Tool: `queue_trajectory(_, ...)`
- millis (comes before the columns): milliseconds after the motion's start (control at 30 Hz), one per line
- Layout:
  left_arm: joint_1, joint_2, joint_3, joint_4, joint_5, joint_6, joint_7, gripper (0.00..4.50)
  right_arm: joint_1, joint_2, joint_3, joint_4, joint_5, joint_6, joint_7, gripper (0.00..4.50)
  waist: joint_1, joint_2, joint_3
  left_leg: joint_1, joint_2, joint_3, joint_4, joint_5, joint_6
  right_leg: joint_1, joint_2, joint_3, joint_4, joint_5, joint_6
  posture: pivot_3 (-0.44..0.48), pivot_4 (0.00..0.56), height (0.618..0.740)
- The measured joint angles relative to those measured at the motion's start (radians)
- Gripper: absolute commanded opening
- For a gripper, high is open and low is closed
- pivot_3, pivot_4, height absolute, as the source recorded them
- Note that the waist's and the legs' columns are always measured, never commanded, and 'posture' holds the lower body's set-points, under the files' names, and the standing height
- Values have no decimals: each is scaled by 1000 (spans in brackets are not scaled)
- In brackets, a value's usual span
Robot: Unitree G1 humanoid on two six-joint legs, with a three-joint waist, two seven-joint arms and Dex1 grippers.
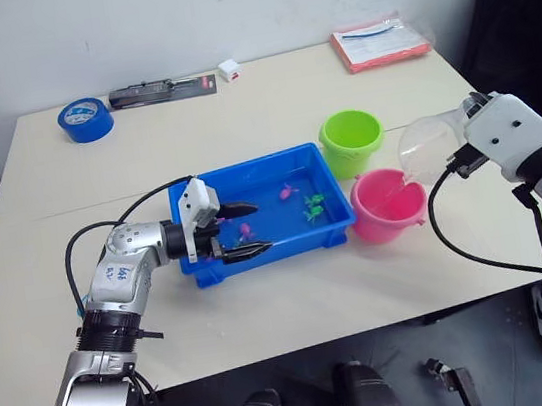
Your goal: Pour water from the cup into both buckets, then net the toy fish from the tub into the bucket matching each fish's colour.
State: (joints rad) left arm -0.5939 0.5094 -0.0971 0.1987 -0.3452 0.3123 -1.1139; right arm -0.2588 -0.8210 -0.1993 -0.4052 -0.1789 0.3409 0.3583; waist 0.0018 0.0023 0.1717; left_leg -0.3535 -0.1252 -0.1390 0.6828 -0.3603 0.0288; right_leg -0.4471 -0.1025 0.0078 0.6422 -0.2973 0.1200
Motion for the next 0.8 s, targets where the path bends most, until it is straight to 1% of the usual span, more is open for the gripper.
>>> queue_trajectory(433,16,3,1,-73,-3,60,21,4500,-13,18,0,12,-1,-12,3,692,0,0,0,0,0,0,0,0,0,0,0,0,0,0,0,0,150,740)
queue_trajectory(567,16,4,2,-76,-3,76,28,4500,-13,40,-2,21,10,-8,6,692,-1,0,0,0,0,0,0,0,0,0,0,0,0,0,0,0,150,740)
queue_trajectory(800,18,16,13,-111,-7,101,37,4500,-71,110,-67,69,128,105,23,692,-1,0,0,0,0,0,0,0,0,0,0,0,0,0,0,0,150,740)
